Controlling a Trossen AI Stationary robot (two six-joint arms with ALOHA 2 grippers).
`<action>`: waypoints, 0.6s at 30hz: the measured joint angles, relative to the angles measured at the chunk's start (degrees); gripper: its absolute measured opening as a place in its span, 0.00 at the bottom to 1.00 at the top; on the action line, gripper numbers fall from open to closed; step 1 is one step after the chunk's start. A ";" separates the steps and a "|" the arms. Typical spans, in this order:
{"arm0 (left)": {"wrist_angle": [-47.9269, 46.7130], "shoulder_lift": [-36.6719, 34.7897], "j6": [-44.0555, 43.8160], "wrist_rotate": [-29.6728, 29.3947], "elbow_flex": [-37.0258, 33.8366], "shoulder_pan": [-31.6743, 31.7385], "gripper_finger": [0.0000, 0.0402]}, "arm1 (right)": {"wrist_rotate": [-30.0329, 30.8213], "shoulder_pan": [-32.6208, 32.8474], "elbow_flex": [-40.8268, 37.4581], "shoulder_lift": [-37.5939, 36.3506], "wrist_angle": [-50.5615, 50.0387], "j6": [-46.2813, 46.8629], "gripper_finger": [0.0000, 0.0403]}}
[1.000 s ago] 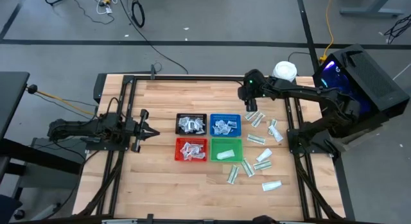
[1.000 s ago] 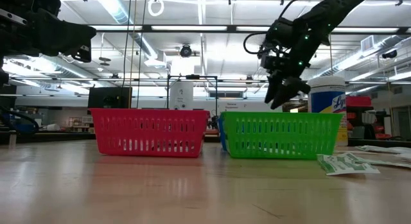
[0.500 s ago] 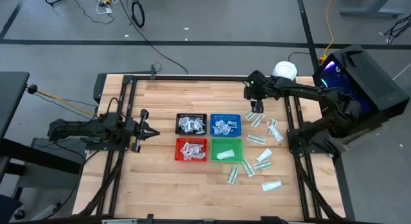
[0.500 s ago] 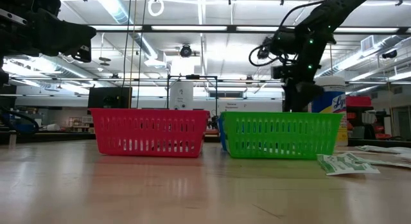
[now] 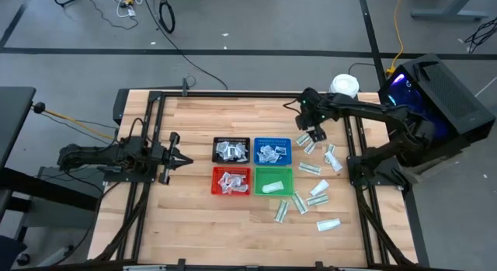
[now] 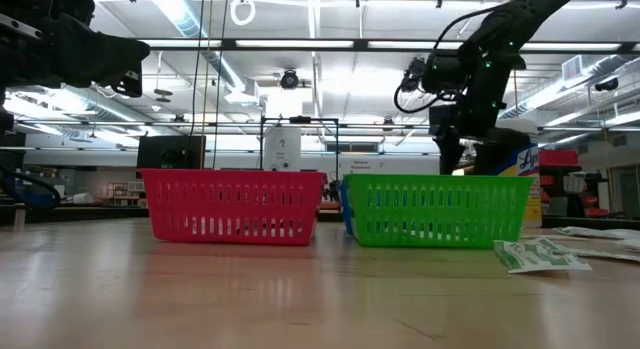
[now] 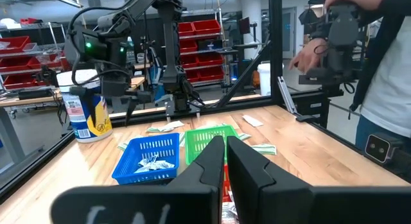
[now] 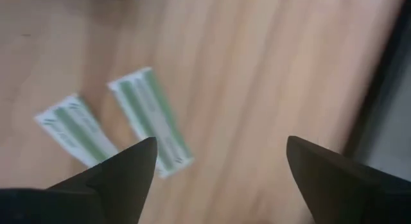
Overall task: Pick & Place First Aid Supplies
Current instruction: Put the green bandage pack into the green bin
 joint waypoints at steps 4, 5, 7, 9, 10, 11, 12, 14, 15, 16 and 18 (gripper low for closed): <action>0.00 0.00 0.00 0.00 -0.02 -0.01 0.06 | -3.55 0.35 0.00 1.98 -2.18 -2.57 0.86; 0.00 0.00 0.00 0.00 0.00 0.00 0.06 | -4.22 0.58 0.00 2.52 -2.62 -3.11 0.86; 0.00 0.00 0.00 0.00 -0.02 -0.02 0.06 | -5.85 0.89 -0.02 3.32 -3.13 -4.05 0.85; 0.00 0.00 0.00 0.00 -0.01 -0.02 0.06 | -7.29 1.41 -0.33 3.96 -3.03 -4.17 0.85; 0.00 0.00 0.00 0.00 -0.02 -0.01 0.06 | -7.72 1.70 -0.72 4.27 -2.90 -4.28 0.85; 0.00 0.00 0.00 0.00 0.00 -0.02 0.06 | -7.86 1.98 -1.26 4.52 -2.67 -4.49 0.84; 0.00 0.00 0.00 0.00 -0.02 -0.01 0.06 | -7.95 2.10 -1.92 4.68 -2.30 -4.83 0.84; 0.00 0.00 0.00 0.00 -0.02 0.01 0.06 | -8.09 2.21 -3.77 4.71 -0.80 -6.22 0.84; 0.00 0.00 0.00 0.00 -0.02 0.01 0.06 | -8.11 2.25 -4.90 4.71 0.01 -6.99 0.84; 0.00 0.00 0.00 0.00 0.00 0.01 0.06 | -8.08 2.23 -5.89 4.73 0.48 -7.63 0.84; 0.00 0.00 0.00 0.00 -0.01 -0.01 0.06 | -7.51 2.23 -7.17 4.73 1.62 -8.34 0.84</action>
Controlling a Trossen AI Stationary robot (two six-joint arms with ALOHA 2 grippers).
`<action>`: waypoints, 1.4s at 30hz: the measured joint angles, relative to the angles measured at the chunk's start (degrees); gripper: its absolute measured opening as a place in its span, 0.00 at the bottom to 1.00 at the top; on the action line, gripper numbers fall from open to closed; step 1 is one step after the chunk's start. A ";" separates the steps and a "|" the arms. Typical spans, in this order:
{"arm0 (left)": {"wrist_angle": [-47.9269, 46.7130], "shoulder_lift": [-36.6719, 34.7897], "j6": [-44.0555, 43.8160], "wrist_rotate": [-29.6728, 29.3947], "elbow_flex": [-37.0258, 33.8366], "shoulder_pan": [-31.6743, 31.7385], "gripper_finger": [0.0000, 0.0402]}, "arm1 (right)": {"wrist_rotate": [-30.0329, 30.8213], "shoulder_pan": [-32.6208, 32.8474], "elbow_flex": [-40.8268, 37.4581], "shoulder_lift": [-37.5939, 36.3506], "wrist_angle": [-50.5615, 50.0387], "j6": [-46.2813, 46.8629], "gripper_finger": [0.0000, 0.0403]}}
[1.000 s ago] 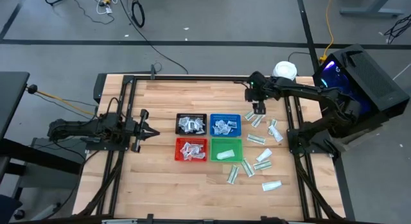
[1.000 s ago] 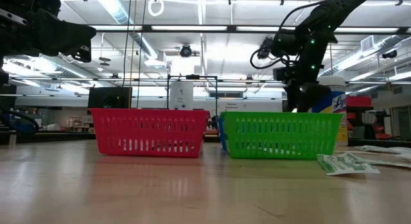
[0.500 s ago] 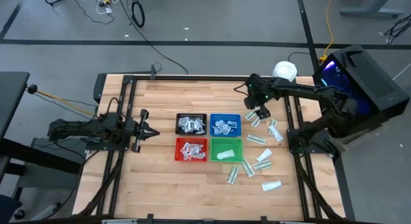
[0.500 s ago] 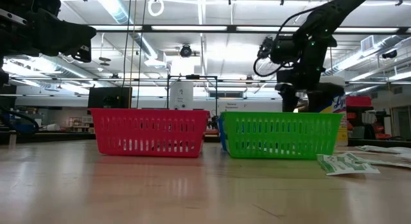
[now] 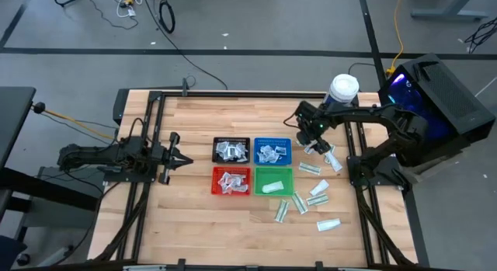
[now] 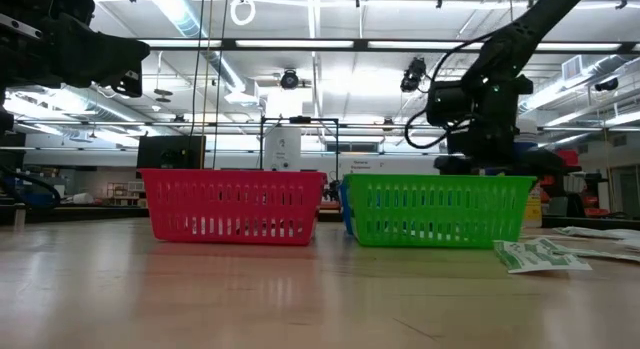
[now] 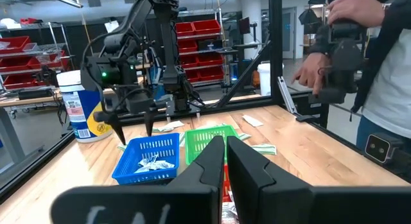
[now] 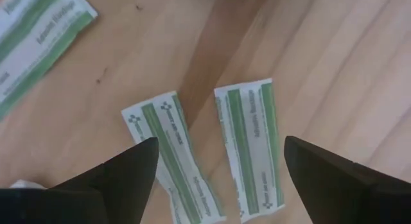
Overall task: Pick & Place First Aid Supplies
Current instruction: Put the green bandage pack into the green bin
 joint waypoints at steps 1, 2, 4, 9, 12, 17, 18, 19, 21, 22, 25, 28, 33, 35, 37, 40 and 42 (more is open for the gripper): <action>0.00 0.00 0.00 0.00 0.00 0.00 0.06 | 0.18 0.07 -0.25 0.00 0.15 -0.45 0.84; 0.00 0.00 0.00 0.00 0.01 0.01 0.06 | 0.38 0.25 -0.38 0.00 0.22 -0.79 0.84; 0.00 0.00 0.00 0.00 0.01 0.00 0.06 | 0.42 0.45 -0.22 0.00 0.26 -0.82 0.84; 0.00 0.00 0.00 0.00 0.00 0.01 0.06 | 0.38 -0.05 2.52 0.00 0.64 -0.57 0.84; 0.00 0.00 0.00 0.00 0.01 0.00 0.06 | -0.27 -0.83 4.58 0.09 0.73 -0.57 0.84; 0.00 0.00 0.00 0.00 0.00 0.00 0.06 | -0.56 -1.62 6.40 3.29 0.38 -0.53 0.84; 0.00 0.00 0.00 0.00 0.01 -0.01 0.06 | -0.49 -1.64 6.43 4.03 0.46 -0.57 0.84; 0.00 0.00 0.00 0.00 -0.01 -0.01 0.06 | -0.25 -1.62 6.43 4.79 0.30 -0.59 0.84; -0.01 0.00 0.00 0.00 0.00 0.00 0.06 | -0.08 -1.62 6.43 5.85 -0.12 -0.59 0.84; 0.00 0.00 0.00 0.00 0.01 0.01 0.06 | -0.08 -1.62 6.43 6.05 -0.15 -0.59 0.84; 0.00 0.00 0.00 0.00 0.01 0.01 0.06 | -0.59 -1.62 6.43 6.23 -0.05 -0.62 0.84; 0.00 0.00 0.00 0.00 0.01 0.01 0.06 | -1.35 -1.62 6.43 6.23 0.18 -0.86 0.84; 0.00 0.00 0.00 0.00 0.00 -0.01 0.06 | -1.59 -1.68 6.23 6.23 0.73 -1.66 0.84; 0.00 0.00 0.00 0.00 0.00 0.01 0.06 | -1.58 -1.70 5.53 6.23 1.60 -1.66 0.84; 0.00 0.00 0.00 0.00 0.00 0.00 0.06 | -1.59 -1.70 4.59 6.23 2.02 -1.69 0.84; 0.00 0.00 0.00 0.00 -0.01 -0.01 0.06 | -1.57 -1.70 3.59 6.23 3.39 -1.69 0.84; 0.00 0.00 0.00 0.00 0.01 0.00 0.06 | -1.57 -1.70 3.31 6.23 4.41 -1.69 0.84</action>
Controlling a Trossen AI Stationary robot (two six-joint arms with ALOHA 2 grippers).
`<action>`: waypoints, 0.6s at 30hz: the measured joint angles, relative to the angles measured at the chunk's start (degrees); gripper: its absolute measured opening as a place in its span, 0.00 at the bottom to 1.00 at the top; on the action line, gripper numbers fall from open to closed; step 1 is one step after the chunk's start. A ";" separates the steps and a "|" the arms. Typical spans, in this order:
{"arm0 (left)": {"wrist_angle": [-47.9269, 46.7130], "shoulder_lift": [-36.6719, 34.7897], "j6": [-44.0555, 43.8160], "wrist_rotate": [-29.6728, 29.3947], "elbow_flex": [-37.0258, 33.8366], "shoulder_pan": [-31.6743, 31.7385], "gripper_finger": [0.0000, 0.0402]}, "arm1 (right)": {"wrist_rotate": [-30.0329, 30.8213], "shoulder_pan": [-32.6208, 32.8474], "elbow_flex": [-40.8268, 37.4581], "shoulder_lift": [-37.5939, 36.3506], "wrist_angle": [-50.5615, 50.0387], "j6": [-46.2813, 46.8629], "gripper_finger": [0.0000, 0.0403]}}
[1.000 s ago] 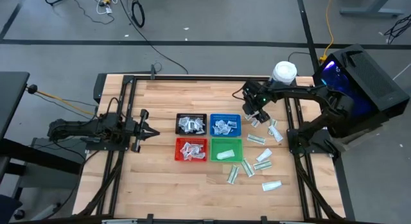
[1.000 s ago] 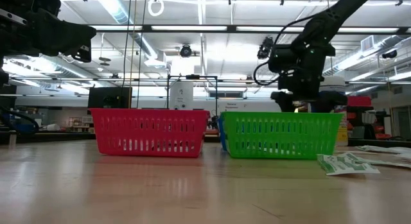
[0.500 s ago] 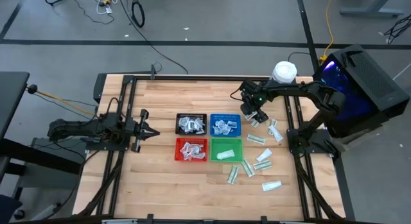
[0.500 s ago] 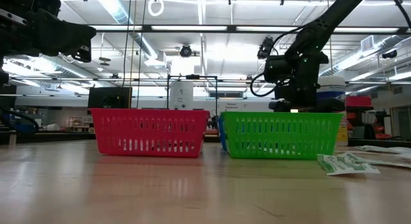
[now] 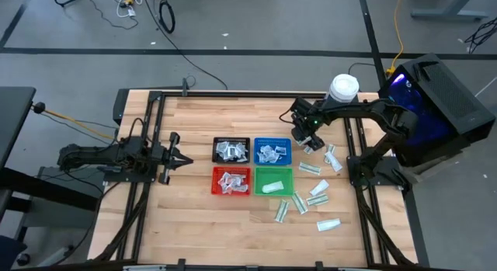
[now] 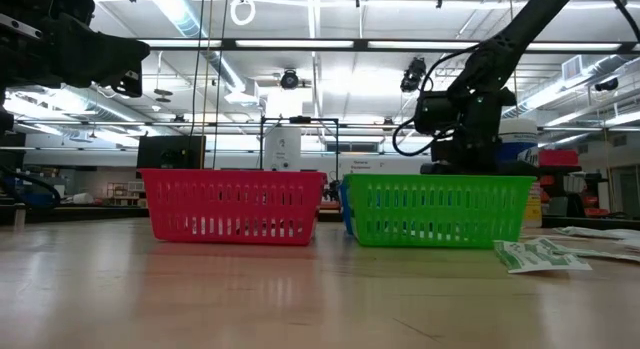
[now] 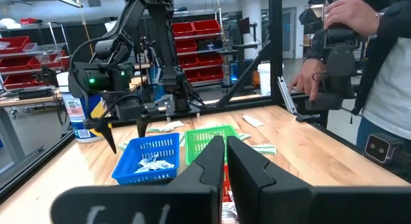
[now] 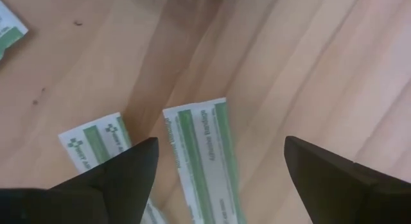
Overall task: Pick & Place First Aid Supplies
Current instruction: Put the green bandage pack into the green bin
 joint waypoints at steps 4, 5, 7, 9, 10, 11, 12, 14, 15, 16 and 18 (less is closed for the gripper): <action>0.00 0.00 0.00 0.00 -0.02 0.00 0.06 | -0.02 -0.55 -0.01 0.00 1.36 -0.01 0.84; -0.02 0.00 0.00 0.00 -0.01 0.01 0.06 | -0.07 -0.70 -0.01 0.00 1.25 -0.02 0.84; 0.00 0.00 0.00 0.00 -0.01 0.00 0.06 | -0.31 -0.83 -0.10 0.00 1.32 -0.10 0.84; 0.00 0.00 0.00 0.00 -0.01 0.00 0.06 | -0.41 -0.83 -0.56 0.00 1.36 -0.44 0.84; 0.00 0.00 0.00 0.00 -0.01 -0.01 0.06 | -0.49 -0.81 -0.89 0.00 1.30 -0.50 0.84; 0.00 0.00 0.00 0.00 -0.02 0.00 0.06 | -0.50 -0.81 -1.15 0.00 1.36 -0.59 0.84; 0.00 0.00 0.00 0.00 -0.02 -0.01 0.06 | -0.51 -0.81 -1.43 0.00 1.47 -0.73 0.84; -0.02 0.00 0.00 0.00 -0.02 -0.01 0.06 | -0.70 -0.74 -1.98 -0.14 1.93 -1.62 0.84; 0.00 0.00 0.00 0.00 0.00 0.00 0.06 | -0.85 -0.79 -2.28 -0.20 2.32 -1.91 0.84; 0.00 0.00 0.00 0.00 0.00 0.01 0.06 | -0.87 -0.79 -2.48 -0.23 2.73 -1.90 0.84; 0.00 0.00 0.00 0.00 -0.02 -0.01 0.06 | -0.84 -0.79 -2.67 -0.26 3.13 -1.64 0.84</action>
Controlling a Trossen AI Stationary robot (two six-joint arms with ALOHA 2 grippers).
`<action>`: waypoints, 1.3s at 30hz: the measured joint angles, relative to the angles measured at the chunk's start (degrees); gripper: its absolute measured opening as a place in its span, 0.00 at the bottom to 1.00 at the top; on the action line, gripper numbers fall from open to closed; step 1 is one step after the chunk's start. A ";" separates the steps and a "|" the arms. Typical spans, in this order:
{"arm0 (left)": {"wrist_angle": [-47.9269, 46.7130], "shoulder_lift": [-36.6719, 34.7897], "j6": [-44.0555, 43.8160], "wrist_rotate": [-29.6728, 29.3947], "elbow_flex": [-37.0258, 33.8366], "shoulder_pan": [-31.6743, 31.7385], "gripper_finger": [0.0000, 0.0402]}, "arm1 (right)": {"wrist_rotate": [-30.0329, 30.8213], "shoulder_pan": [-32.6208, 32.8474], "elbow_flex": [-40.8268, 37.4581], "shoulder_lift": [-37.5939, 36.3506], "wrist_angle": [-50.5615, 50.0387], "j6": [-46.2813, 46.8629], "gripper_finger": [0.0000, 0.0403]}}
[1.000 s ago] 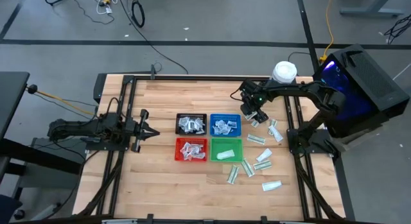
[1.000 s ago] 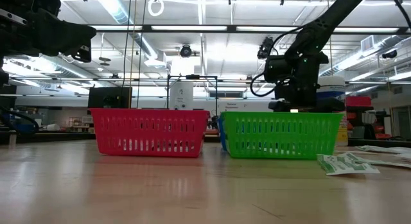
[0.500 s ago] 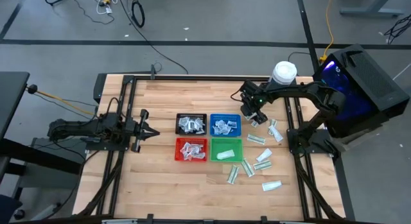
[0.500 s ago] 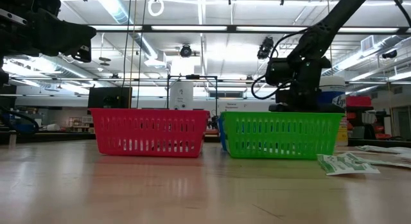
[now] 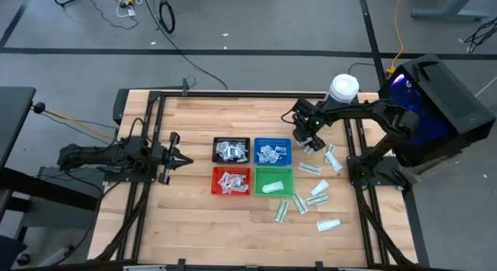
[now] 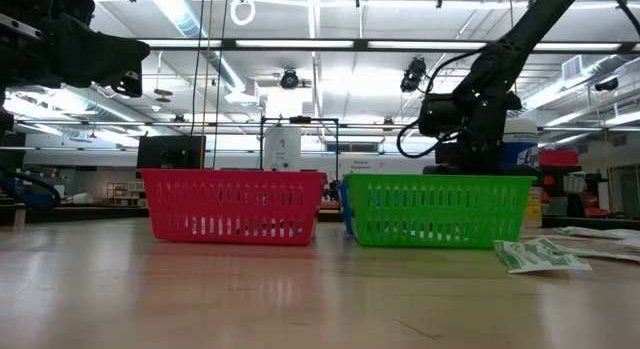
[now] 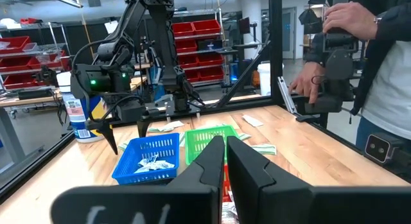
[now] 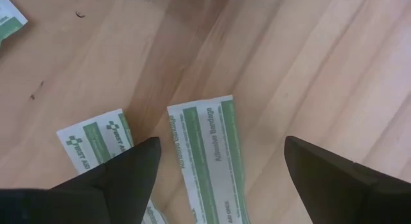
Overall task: Pick & Place First Aid Supplies
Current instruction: Put the green bandage pack into the green bin
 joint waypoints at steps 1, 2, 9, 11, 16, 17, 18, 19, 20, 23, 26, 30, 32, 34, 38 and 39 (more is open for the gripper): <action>0.00 0.00 0.00 0.00 0.01 0.02 0.06 | -0.02 0.00 0.00 0.00 0.06 -0.02 0.84; 0.00 0.00 0.00 0.00 0.00 0.02 0.06 | 0.00 0.02 -0.02 0.00 0.14 -0.02 0.84; 0.00 0.00 0.00 0.00 0.02 0.02 0.06 | 0.02 0.02 -0.09 0.07 -0.04 -0.04 0.80; 0.00 0.00 0.00 0.00 0.00 0.01 0.06 | 0.02 0.04 -0.11 0.09 -0.29 -0.04 0.76; 0.00 0.00 0.00 0.00 0.02 0.01 0.06 | 0.00 0.07 -0.16 0.13 -0.83 0.09 0.67; 0.00 0.00 0.00 0.00 0.01 0.01 0.06 | 0.00 0.07 -0.16 0.13 -0.98 0.09 0.66; 0.00 0.00 0.00 0.00 0.02 0.00 0.06 | 0.02 0.07 -0.16 0.15 -1.11 0.09 0.64; 0.00 0.00 0.00 0.00 0.00 0.00 0.06 | 0.02 0.07 -0.16 0.17 -1.22 0.11 0.63; 0.00 0.00 0.00 0.00 0.01 0.00 0.06 | 0.02 0.07 -0.16 0.17 -1.32 0.12 0.61; -0.01 0.00 0.00 0.00 0.00 0.02 0.06 | 0.04 0.07 -0.16 0.17 -1.60 0.47 0.58; 0.00 0.00 0.00 0.00 0.01 0.02 0.06 | 0.08 0.07 -0.18 0.20 -1.75 1.47 0.55; 0.00 0.00 0.00 0.00 0.02 0.01 0.06 | 0.09 0.07 -0.20 0.20 -1.83 1.60 0.53; 0.00 0.00 0.00 0.00 0.02 0.01 0.06 | 0.09 0.07 -0.20 0.22 -1.85 1.64 0.52; 0.00 0.00 0.00 0.00 0.00 0.01 0.06 | 0.11 0.07 -0.20 0.22 -1.89 1.52 0.52; 0.00 0.00 0.00 0.00 0.00 0.00 0.06 | 0.22 0.07 -0.20 0.22 -2.25 1.27 0.52; 0.00 0.00 0.00 0.00 0.00 0.00 0.06 | 0.24 0.07 -0.18 0.22 -2.34 1.23 0.52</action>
